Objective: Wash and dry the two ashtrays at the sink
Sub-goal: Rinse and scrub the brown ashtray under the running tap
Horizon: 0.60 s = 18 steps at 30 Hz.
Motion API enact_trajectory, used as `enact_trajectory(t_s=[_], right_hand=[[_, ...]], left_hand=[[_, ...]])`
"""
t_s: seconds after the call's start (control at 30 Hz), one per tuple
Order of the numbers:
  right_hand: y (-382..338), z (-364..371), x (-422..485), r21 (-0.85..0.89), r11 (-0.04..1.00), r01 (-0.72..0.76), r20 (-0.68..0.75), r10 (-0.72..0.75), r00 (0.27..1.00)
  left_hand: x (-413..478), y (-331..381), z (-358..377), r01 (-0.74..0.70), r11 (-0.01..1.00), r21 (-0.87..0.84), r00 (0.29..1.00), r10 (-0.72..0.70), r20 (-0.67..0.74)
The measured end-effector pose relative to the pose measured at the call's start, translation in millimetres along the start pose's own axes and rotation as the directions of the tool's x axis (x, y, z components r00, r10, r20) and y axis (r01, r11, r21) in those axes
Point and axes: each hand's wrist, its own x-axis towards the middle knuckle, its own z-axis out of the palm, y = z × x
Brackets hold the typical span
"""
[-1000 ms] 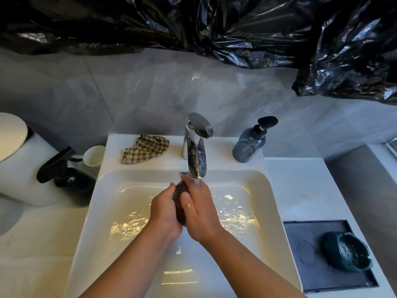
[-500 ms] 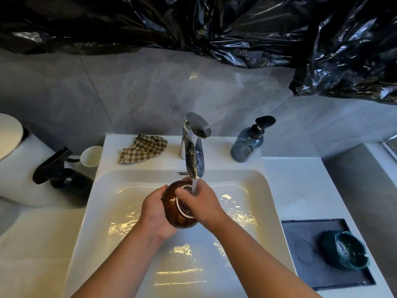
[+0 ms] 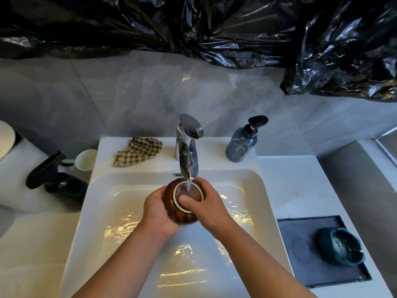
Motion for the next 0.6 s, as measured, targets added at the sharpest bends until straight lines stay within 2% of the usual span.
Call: enact_trajectory(t_s=[0.07, 0.17, 0.3, 0.4, 0.47, 0.53, 0.6], right_hand=[[-2.0, 0.8, 3.2, -0.009, 1.0, -0.01, -0.085, 0.009, 0.996], [-2.4, 1.5, 3.2, -0.001, 1.0, -0.025, -0.098, 0.025, 0.995], [5.2, 3.8, 0.8, 0.064, 0.996, -0.056, -0.128, 0.063, 0.99], [6.1, 5.5, 1.3, 0.212, 0.971, -0.11, -0.117, 0.137, 0.984], [4.0, 0.3, 3.7, 0.386, 0.906, -0.176, -0.06, 0.215, 0.975], [-0.9, -5.6, 4.6, 0.514, 0.827, -0.228, 0.01, 0.26, 0.966], [-3.5, -8.4, 5.0, 0.556, 0.791, -0.255, 0.055, 0.27, 0.961]], left_hand=[[0.5, -0.3, 2.3, 0.012, 1.0, 0.01, 1.0, -0.012, 0.01], [3.5, -0.6, 1.3, -0.008, 0.998, 0.06, 1.0, 0.009, -0.018], [2.5, -2.3, 3.1, -0.084, 0.964, 0.251, 0.99, 0.11, -0.09], [0.8, -4.3, 1.8, -0.202, 0.852, 0.484, 0.957, 0.276, -0.086], [-1.7, -4.8, -0.3, -0.261, 0.741, 0.619, 0.92, 0.385, -0.073], [-4.8, -5.1, -2.0, -0.275, 0.66, 0.699, 0.887, 0.454, -0.08], [-7.7, -6.4, -3.6, -0.284, 0.597, 0.75, 0.867, 0.493, -0.065]])
